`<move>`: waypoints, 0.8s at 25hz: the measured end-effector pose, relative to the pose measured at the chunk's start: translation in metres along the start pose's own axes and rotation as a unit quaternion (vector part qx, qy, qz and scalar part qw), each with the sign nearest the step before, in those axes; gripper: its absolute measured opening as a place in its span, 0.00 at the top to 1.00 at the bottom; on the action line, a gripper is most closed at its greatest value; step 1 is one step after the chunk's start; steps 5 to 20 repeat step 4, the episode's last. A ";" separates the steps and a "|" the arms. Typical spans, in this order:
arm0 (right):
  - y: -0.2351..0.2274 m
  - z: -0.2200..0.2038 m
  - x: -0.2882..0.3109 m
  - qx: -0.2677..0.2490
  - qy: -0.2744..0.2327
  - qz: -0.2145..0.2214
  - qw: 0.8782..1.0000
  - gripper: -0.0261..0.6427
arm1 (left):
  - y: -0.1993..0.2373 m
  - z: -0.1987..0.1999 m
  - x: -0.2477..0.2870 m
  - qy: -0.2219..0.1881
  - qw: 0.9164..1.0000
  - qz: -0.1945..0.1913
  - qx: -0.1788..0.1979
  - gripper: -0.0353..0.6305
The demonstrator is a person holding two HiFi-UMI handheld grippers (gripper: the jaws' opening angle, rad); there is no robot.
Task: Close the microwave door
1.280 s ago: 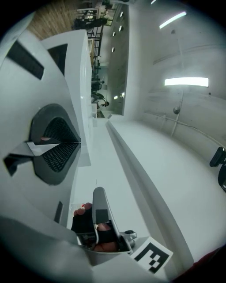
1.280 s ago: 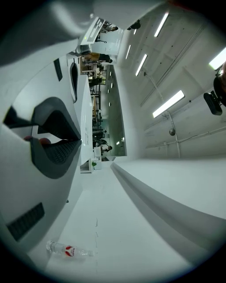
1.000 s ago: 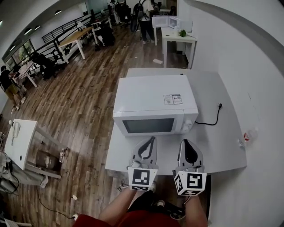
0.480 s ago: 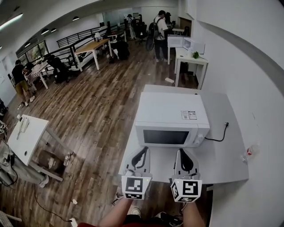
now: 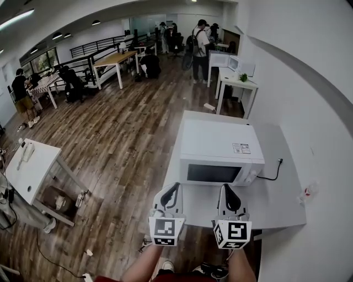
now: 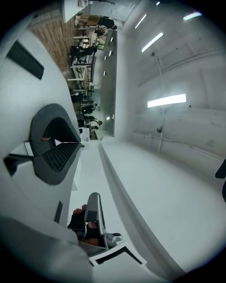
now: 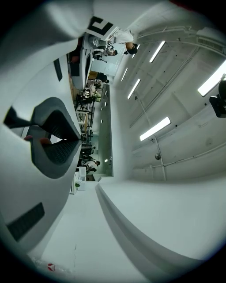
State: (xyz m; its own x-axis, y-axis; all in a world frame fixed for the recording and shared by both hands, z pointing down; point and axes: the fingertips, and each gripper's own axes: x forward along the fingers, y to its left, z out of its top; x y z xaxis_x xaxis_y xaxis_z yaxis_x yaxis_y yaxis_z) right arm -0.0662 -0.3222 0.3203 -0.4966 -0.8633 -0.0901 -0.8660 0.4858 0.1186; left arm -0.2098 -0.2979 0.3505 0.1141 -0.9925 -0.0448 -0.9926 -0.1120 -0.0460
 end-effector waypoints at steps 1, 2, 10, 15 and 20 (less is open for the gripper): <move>0.003 0.000 0.000 -0.001 0.000 0.001 1.000 0.92 | 0.002 -0.001 -0.002 0.001 1.000 0.001 0.000 0.90; 0.007 0.001 -0.001 -0.002 0.000 0.004 1.000 0.92 | 0.004 -0.002 -0.005 0.004 1.000 0.002 -0.001 0.90; 0.017 0.000 -0.002 -0.001 0.000 0.010 1.000 0.92 | 0.008 -0.004 -0.012 0.009 1.000 0.003 -0.003 0.90; 0.017 0.000 -0.002 -0.001 0.000 0.010 1.000 0.92 | 0.008 -0.004 -0.012 0.009 1.000 0.003 -0.003 0.90; 0.017 0.000 -0.002 -0.001 0.000 0.010 1.000 0.92 | 0.008 -0.004 -0.012 0.009 1.000 0.003 -0.003 0.90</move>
